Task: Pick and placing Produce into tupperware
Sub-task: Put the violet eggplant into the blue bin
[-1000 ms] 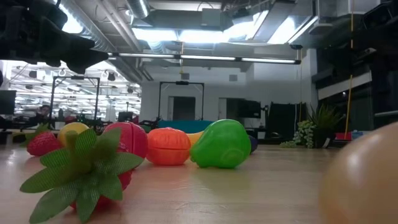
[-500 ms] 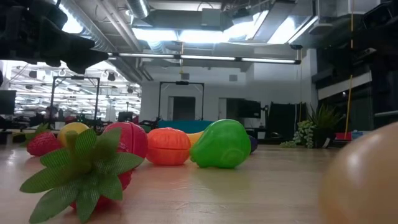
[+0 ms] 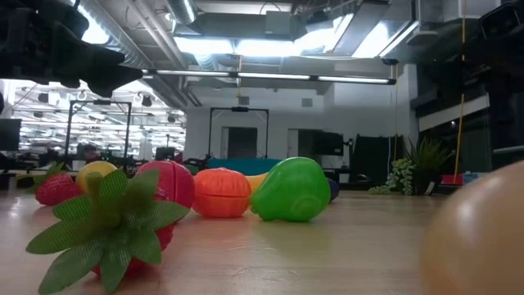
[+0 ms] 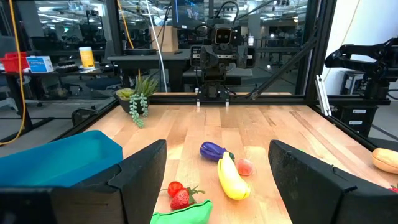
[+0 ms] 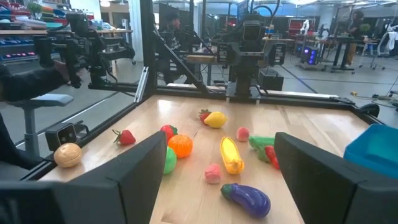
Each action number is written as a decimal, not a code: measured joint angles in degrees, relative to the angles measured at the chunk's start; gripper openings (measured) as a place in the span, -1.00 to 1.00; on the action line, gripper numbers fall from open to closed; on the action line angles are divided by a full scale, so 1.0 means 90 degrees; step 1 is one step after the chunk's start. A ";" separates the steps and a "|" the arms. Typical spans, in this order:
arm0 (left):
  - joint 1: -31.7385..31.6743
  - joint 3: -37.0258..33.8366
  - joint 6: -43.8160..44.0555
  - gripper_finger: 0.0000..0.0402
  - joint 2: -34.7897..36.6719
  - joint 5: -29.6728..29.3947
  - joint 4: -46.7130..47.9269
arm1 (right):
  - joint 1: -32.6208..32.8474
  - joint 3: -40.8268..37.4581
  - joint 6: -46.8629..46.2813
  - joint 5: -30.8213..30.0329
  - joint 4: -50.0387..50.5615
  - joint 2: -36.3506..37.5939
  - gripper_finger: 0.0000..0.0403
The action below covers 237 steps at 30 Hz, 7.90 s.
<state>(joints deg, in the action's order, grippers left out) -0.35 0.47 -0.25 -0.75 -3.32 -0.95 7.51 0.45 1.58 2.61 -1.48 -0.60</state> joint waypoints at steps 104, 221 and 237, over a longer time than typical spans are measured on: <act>-0.0001 0.0001 0.0007 0.37 0.0001 -0.0766 -0.0139 | 0.0002 0.0000 -0.1835 0.0155 -0.0149 0.0000 0.48; 0.0001 0.3431 0.0182 0.37 -0.5632 -0.1005 0.2438 | -0.1566 0.9564 0.3570 0.1122 0.6027 -1.2691 0.16; 0.0000 0.3431 0.0179 0.37 -0.5632 -0.1007 0.2441 | -0.1552 0.9456 0.3406 0.1453 0.5859 -1.2762 0.16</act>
<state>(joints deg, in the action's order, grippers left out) -0.35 31.35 1.37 -51.44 -12.38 21.02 -6.46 85.56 32.24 15.69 51.25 -115.46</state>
